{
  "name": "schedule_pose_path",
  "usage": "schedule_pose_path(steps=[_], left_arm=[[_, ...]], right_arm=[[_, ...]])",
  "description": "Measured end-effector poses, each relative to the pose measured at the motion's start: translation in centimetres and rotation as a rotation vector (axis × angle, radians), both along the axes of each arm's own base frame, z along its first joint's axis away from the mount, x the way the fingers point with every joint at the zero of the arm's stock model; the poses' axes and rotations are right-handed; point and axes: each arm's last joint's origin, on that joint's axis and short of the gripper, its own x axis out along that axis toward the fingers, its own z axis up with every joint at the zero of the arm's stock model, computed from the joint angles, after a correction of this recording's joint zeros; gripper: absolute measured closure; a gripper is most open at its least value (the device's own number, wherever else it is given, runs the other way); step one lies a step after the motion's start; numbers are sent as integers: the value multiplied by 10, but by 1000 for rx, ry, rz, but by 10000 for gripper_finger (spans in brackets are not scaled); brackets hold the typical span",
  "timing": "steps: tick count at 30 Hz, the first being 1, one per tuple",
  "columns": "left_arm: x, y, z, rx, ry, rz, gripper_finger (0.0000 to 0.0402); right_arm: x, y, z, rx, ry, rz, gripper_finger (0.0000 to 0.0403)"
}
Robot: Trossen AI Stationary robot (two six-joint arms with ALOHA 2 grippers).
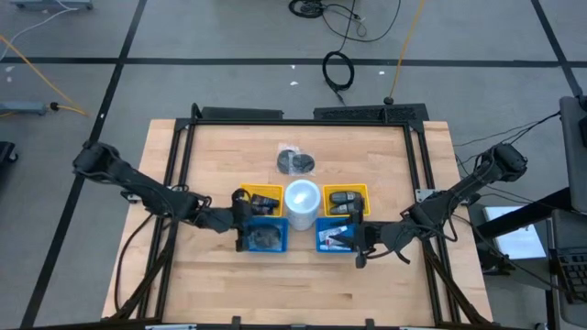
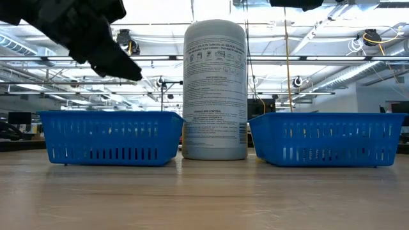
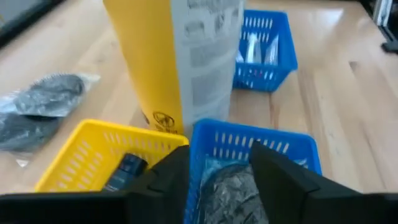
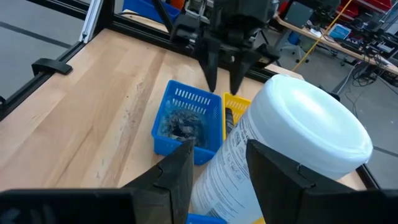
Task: Pick & Place Travel size toiletries
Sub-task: Put the hairbrush into the left blue bin
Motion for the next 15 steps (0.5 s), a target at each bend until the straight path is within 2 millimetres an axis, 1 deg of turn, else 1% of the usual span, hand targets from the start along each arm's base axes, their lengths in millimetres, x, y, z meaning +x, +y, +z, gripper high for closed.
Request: schedule_pose_path(steps=[3, 6, 10, 13, 15], left_arm=[[-2, 5, 7, -6, -28, 21, 205], [-5, 13, 18, 2, -82, 72, 188], [-11, 31, 34, 94, -169, 275, 185], [-9, 50, 36, 173, -157, 353, 191], [-7, 66, 35, 171, -140, 391, 197]], right_arm=[[0, 0, 0, -1, 0, 0, 264], [0, 0, 0, -2, 0, 0, 264], [0, 0, 0, -10, 1, 3, 264], [0, 0, 0, -24, 2, 4, 264], [0, -1, 0, -38, -6, -30, 264]])
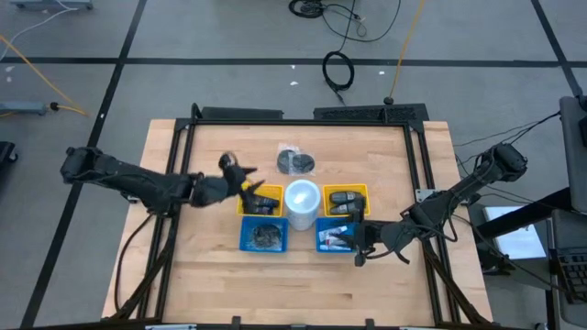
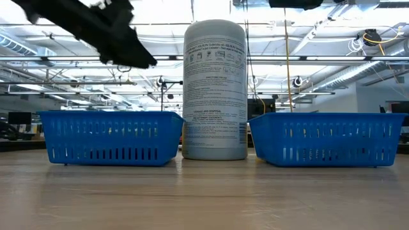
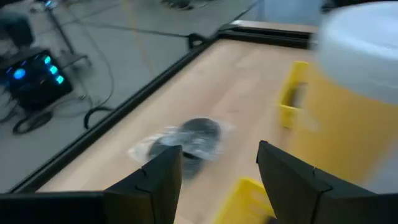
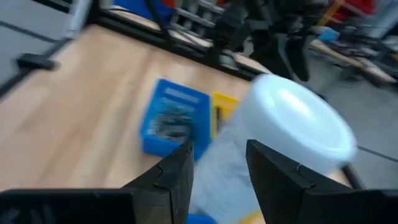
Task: Pick & Place Travel size toiletries
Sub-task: Put the hairbrush into the left blue bin
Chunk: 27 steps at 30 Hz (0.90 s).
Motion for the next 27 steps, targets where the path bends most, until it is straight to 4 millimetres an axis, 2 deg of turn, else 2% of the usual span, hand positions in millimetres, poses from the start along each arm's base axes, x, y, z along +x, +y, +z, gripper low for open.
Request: schedule_pose_path(steps=[6, 13, 21, 27], left_arm=[[1, 57, -8, -134, 2, 112, 210], [-2, 111, -22, -361, -26, 94, 215], [5, 144, -57, -530, -25, 135, 215], [13, 157, -70, -636, -107, 81, 215]], right_arm=[[-1, -6, 2, -85, -40, -188, 264], [1, -16, 4, -196, -58, -356, 264], [13, -48, 4, -228, -39, -498, 264], [15, -68, 8, -221, -43, -575, 264]])
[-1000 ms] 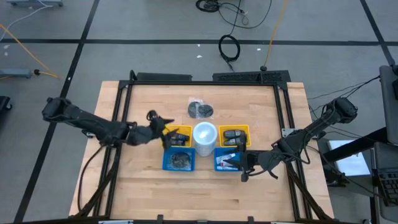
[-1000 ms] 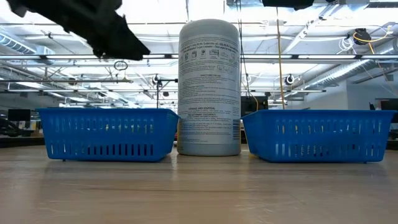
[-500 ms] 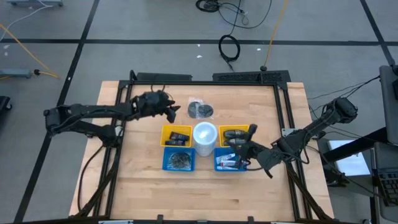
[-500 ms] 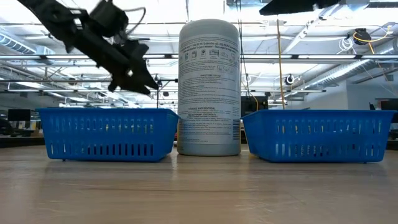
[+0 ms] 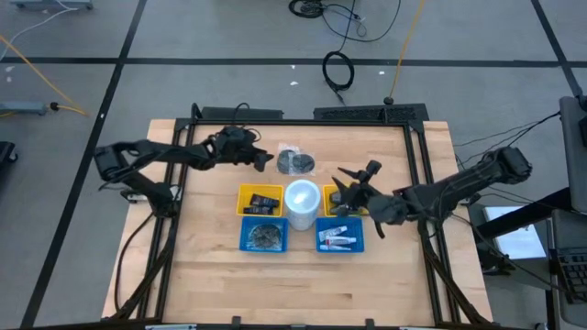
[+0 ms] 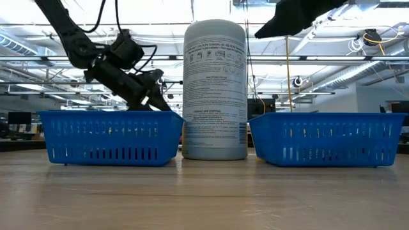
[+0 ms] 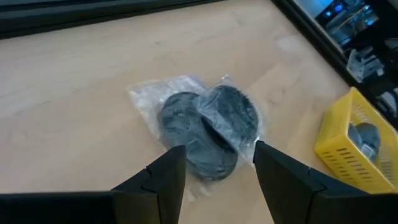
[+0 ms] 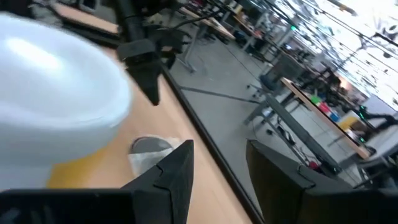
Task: Pick & Place Travel size toiletries
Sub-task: Put the hairbrush into the left blue bin
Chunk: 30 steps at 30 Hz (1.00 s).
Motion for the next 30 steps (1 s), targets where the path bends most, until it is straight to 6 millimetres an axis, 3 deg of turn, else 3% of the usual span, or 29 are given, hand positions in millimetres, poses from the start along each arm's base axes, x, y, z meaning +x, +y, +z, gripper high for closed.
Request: schedule_pose_path(steps=[16, 30], left_arm=[[38, 25, -9, -47, 122, 66, 215], [72, 56, -35, -52, 299, 130, 215]], right_arm=[[-2, -10, 5, 31, -39, -39, 264], [-2, -10, 5, 27, -34, -37, 264]])
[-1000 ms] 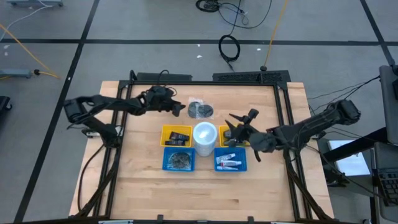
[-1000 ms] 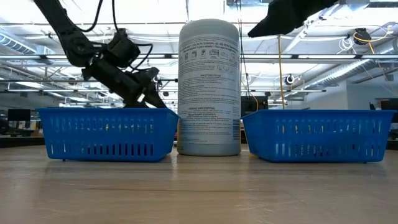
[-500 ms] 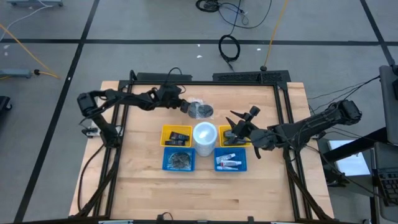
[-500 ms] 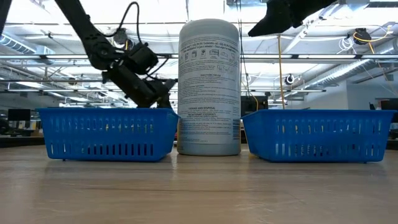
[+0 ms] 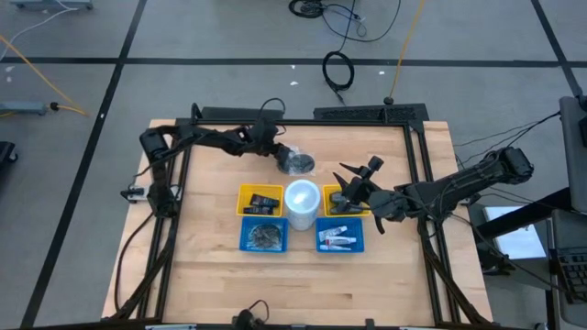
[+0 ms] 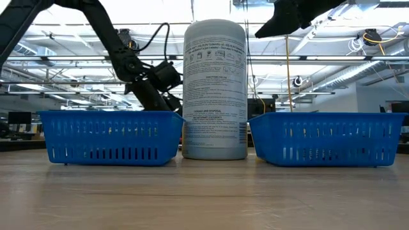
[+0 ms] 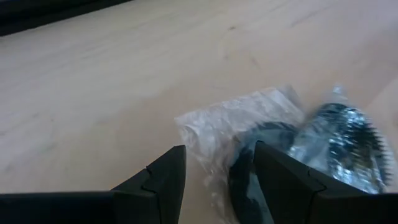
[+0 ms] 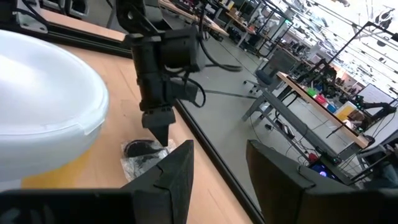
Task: Pick & Place Travel size toiletries
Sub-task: Put the hairbrush into the left blue bin
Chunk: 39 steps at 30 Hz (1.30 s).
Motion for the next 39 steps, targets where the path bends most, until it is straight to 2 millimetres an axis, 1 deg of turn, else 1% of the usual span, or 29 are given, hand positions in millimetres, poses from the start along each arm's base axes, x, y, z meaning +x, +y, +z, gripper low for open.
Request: schedule_pose_path(steps=[3, 6, 10, 16, 24, 28, 30, 31, 33, 35, 37, 38, 39], left_arm=[[5, 3, -1, -11, 27, 4, 215], [9, 3, 4, 3, 42, 16, 215], [9, 1, 4, 0, 106, 35, 215], [7, -1, 3, -35, 122, 21, 215], [11, -8, 2, -77, 101, -26, 215], [16, -15, -5, -92, 112, -71, 216], [21, -19, -10, -58, 135, -94, 220], [22, -22, -10, -41, 147, -100, 227], [23, -24, -10, -25, 166, -119, 254], [23, -26, -11, -33, 172, -128, 301], [21, -25, -12, -40, 186, -145, 360], [20, -26, -13, -45, 195, -157, 380], [19, -26, -13, -46, 201, -163, 388]], right_arm=[[0, 0, 0, 0, 1, 0, 264], [0, 0, 0, -1, 1, 0, 264], [0, 0, 0, 0, 1, 0, 264], [0, 0, 0, 0, 1, 1, 264], [0, 0, 0, 1, 0, 0, 264], [0, 0, 0, 2, 0, 0, 264], [0, 0, 0, 1, 0, 0, 264], [0, 0, 0, 2, 0, 0, 264], [0, 0, 0, 2, 0, 1, 264], [0, 0, 0, 2, 0, 1, 264], [0, 0, 0, 2, 0, 1, 264], [0, 0, 0, 2, 0, 1, 264], [0, 0, 0, 2, 0, 1, 264]])
